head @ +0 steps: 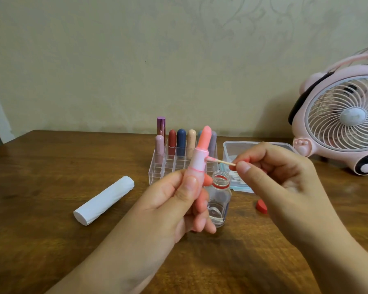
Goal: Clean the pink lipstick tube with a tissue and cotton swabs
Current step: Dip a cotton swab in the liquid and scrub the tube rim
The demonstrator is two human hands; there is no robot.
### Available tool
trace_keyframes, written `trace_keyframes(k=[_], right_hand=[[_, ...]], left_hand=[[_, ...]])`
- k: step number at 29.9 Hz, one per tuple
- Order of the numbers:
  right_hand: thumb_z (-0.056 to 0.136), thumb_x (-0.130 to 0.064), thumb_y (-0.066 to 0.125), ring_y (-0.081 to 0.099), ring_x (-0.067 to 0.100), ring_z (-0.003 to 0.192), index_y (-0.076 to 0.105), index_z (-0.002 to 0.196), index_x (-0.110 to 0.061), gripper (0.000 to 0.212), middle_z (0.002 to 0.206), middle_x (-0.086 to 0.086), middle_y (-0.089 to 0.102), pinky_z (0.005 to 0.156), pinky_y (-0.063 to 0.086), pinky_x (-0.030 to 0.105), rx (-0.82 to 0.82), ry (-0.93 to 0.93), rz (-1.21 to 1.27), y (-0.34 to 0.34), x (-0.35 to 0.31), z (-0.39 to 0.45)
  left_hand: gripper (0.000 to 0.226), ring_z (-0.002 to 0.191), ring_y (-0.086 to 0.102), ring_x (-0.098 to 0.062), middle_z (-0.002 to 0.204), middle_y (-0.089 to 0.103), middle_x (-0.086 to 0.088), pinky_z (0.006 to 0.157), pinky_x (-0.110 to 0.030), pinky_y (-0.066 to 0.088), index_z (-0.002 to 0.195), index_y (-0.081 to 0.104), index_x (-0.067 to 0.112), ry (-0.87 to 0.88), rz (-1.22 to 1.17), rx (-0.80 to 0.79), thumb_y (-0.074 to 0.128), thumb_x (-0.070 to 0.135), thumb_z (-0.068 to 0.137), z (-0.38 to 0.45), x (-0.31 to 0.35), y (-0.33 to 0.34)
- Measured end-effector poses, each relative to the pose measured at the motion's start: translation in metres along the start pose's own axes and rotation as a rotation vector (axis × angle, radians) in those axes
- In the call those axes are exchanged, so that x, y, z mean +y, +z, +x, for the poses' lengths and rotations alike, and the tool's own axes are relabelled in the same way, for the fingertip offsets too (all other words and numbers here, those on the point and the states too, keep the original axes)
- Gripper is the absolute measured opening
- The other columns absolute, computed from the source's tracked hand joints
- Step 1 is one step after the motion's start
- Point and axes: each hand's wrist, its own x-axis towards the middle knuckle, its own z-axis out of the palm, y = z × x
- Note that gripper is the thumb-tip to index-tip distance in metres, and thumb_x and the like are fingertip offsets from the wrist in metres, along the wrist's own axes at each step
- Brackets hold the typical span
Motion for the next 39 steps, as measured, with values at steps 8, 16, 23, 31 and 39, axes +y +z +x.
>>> trace_keyframes(k=[8, 16, 23, 31, 39], right_hand=[[0.079, -0.014, 0.059, 0.045, -0.004, 0.042, 0.063, 0.067, -0.017, 0.013, 0.048, -0.014, 0.052, 0.043, 0.032, 0.002, 0.006, -0.01, 0.036, 0.001, 0.0, -0.001], [0.078, -0.014, 0.06, 0.048, -0.005, 0.043, 0.063, 0.066, -0.02, 0.013, 0.047, -0.016, 0.054, 0.045, 0.033, 0.001, 0.02, -0.039, 0.006, -0.002, -0.001, -0.002], [0.078, -0.033, 0.058, 0.05, 0.009, 0.05, 0.064, 0.076, -0.021, 0.013, 0.06, 0.002, 0.061, 0.046, 0.039, 0.021, -0.051, -0.081, -0.131, 0.003, 0.005, -0.004], [0.083, -0.028, 0.057, 0.061, 0.001, 0.054, 0.064, 0.081, -0.024, 0.009, 0.061, -0.013, 0.066, 0.059, 0.046, 0.013, -0.111, -0.108, -0.091, 0.015, 0.008, -0.009], [0.082, -0.031, 0.058, 0.065, 0.008, 0.061, 0.066, 0.084, -0.029, 0.009, 0.066, -0.013, 0.068, 0.061, 0.051, 0.024, -0.093, -0.115, -0.148, 0.017, 0.007, -0.009]], left_hand=[[0.026, 0.049, 0.053, -0.014, 0.06, 0.058, -0.004, 0.054, -0.027, 0.052, 0.079, 0.074, 0.013, -0.072, -0.135, -0.049, 0.06, 0.032, 0.068, -0.002, 0.001, 0.004], [0.029, 0.049, 0.059, -0.012, 0.06, 0.061, -0.004, 0.051, -0.025, 0.053, 0.078, 0.072, 0.006, -0.042, -0.044, 0.079, 0.07, 0.034, 0.071, 0.002, 0.006, 0.001], [0.027, 0.051, 0.061, -0.014, 0.066, 0.068, -0.011, 0.052, -0.026, 0.054, 0.08, 0.07, 0.004, -0.052, -0.117, 0.114, 0.056, 0.025, 0.071, 0.0, 0.008, 0.002], [0.021, 0.056, 0.06, -0.014, 0.069, 0.069, -0.008, 0.056, -0.026, 0.054, 0.078, 0.073, 0.007, -0.066, -0.19, 0.038, 0.055, 0.018, 0.076, 0.001, 0.004, 0.001], [0.025, 0.059, 0.061, -0.01, 0.069, 0.067, -0.004, 0.063, -0.026, 0.055, 0.087, 0.073, 0.005, -0.012, 0.009, 0.047, 0.062, 0.024, 0.074, 0.001, 0.004, -0.004]])
